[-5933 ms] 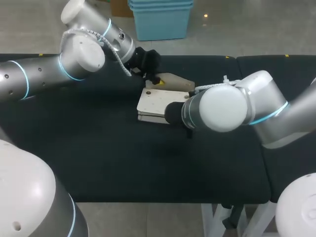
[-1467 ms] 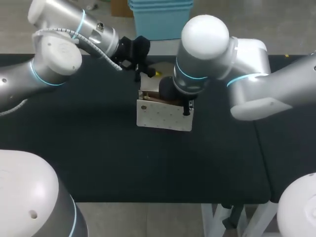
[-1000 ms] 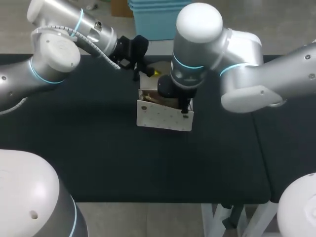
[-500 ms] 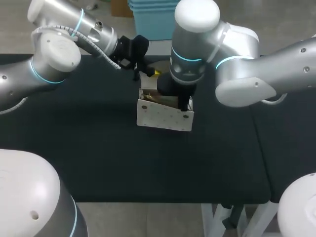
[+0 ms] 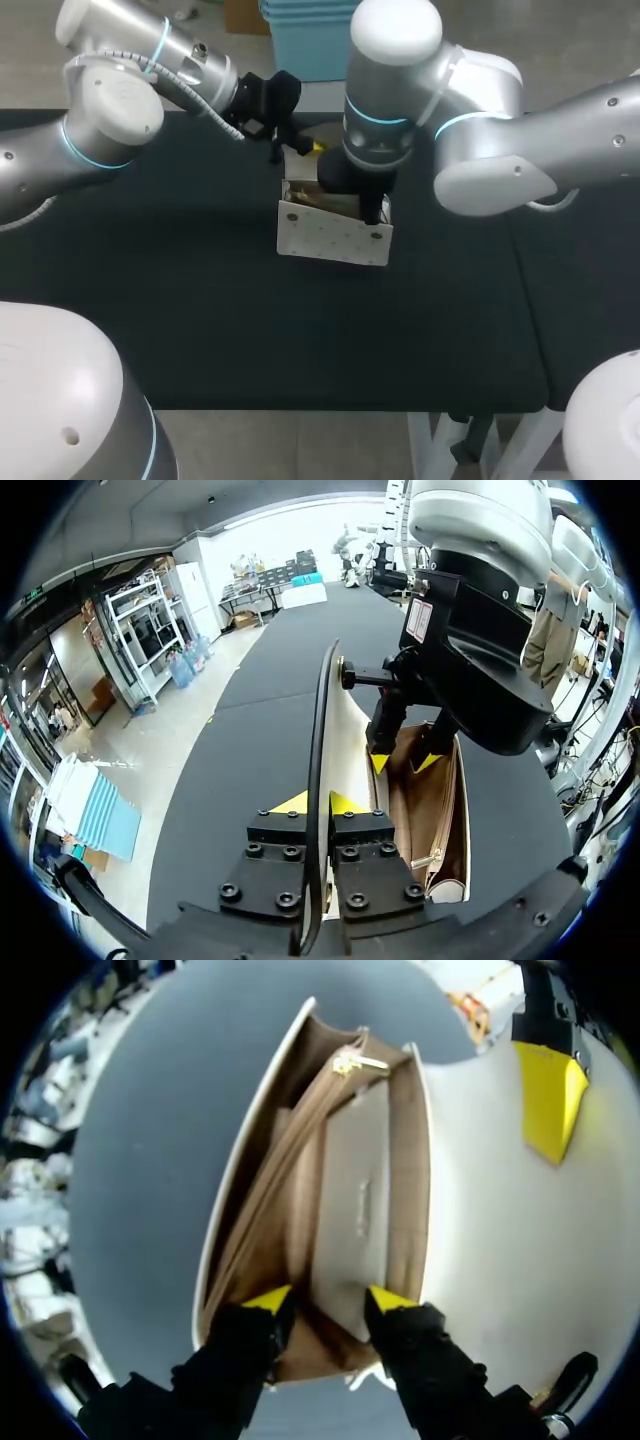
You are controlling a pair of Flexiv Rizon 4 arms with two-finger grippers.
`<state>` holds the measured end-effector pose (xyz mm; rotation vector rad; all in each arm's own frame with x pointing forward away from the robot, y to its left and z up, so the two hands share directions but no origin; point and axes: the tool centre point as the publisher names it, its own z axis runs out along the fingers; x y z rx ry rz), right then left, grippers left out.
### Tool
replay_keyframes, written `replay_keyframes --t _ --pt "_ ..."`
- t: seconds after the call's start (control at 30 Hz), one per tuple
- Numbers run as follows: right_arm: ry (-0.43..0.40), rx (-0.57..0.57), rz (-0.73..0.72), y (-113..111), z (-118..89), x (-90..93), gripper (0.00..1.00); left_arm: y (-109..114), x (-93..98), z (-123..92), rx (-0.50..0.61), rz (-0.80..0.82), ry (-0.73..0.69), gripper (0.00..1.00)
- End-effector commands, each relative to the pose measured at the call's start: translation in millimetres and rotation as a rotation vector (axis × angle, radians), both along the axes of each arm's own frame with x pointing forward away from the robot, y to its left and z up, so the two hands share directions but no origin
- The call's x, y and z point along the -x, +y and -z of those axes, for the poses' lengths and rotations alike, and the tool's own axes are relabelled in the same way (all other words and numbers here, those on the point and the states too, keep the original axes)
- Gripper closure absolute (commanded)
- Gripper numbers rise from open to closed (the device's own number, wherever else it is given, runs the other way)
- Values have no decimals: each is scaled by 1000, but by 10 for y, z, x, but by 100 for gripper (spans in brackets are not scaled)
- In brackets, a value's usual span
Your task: Pick up the bag, open it, inspect its contents, close it, and place it on the opposite side
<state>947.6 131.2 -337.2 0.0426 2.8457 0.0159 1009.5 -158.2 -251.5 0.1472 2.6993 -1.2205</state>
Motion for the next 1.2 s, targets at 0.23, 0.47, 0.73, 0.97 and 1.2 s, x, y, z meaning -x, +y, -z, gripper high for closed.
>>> replay_keyframes --t 0.23,0.47,0.73,0.97,1.2 --pt "-5 6 9 46 40 -48 0 2 2 24 4 1 0 100" --pt "-20 0 21 64 1 -71 0 2 2 24 4 1 0 100" --pt "-59 -2 38 60 -78 -90 45 2 2 24 4 1 0 100" --pt "-121 -2 59 -11 -256 -81 76 2 2 24 4 1 0 100" --pt "-214 -5 82 -79 -478 -30 95 -15 25 6 -15 -21 -20 100"
